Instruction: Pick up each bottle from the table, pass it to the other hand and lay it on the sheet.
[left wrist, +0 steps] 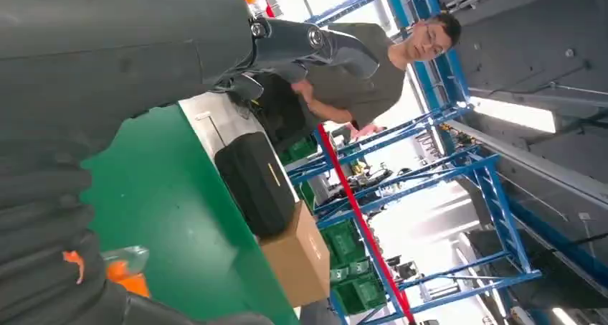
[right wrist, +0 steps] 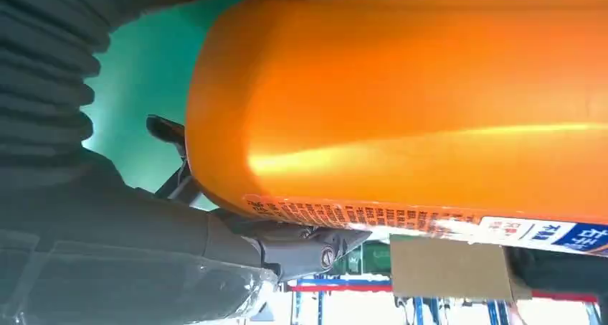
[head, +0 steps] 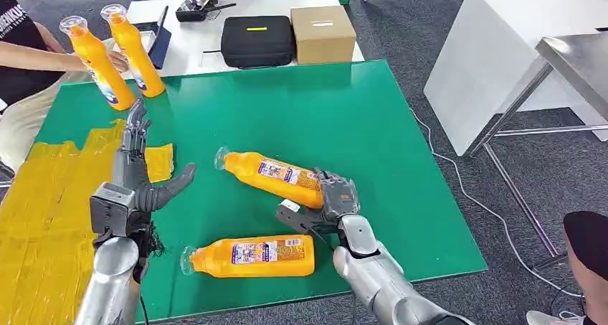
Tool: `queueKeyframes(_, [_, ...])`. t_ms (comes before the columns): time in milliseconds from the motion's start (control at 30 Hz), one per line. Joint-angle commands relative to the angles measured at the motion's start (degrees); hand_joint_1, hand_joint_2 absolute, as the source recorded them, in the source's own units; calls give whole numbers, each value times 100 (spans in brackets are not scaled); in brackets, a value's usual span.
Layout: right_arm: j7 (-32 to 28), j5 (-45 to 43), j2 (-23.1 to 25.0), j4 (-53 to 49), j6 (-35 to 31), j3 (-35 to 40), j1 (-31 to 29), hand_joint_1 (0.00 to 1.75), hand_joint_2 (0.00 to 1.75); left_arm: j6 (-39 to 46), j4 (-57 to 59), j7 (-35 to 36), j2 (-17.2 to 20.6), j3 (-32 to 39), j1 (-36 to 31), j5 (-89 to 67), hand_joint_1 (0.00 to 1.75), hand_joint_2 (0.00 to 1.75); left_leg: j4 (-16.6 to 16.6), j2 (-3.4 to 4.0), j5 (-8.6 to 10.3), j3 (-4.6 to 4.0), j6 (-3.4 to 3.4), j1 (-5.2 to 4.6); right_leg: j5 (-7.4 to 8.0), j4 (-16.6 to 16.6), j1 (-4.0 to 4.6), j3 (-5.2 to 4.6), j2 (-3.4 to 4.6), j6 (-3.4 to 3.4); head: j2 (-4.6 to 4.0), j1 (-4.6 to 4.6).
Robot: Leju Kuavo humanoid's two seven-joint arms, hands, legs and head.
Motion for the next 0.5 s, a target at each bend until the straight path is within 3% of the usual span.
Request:
queueKeyframes(33, [-613, -766, 69, -499, -393, -496, 28, 175, 175, -173, 156, 150, -65, 21, -123, 16, 0, 175, -2, -3, -3, 0, -13, 3, -4, -3, 3, 2, -12, -2, 0, 2])
queueKeyframes(200, [-1326, -1657, 111, -1134, -676, -616, 210, 175, 175, -1055, 670, 877, -93, -157, -392, 636, 0, 175, -1, -10, 0, -6, -10, 1, -4, 0, 1, -3, -17, -1, 0, 2])
queueKeyframes(233, [-1500, -1857, 122, -1095, -676, -598, 141, 175, 175, -1612, 956, 1216, -117, -246, -529, 1064, 0, 175, 1, -19, 0, -8, -14, 3, -6, -1, 3, -2, -28, -1, 2, 0])
queueKeyframes(500, [-1543, -2023, 138, -1149, -804, -523, 169, 175, 175, -1827, 1542, 1438, -194, -849, -802, 1103, 0, 175, -2, -6, -1, -8, -14, 0, -4, -4, 3, -5, -16, -2, 0, 2])
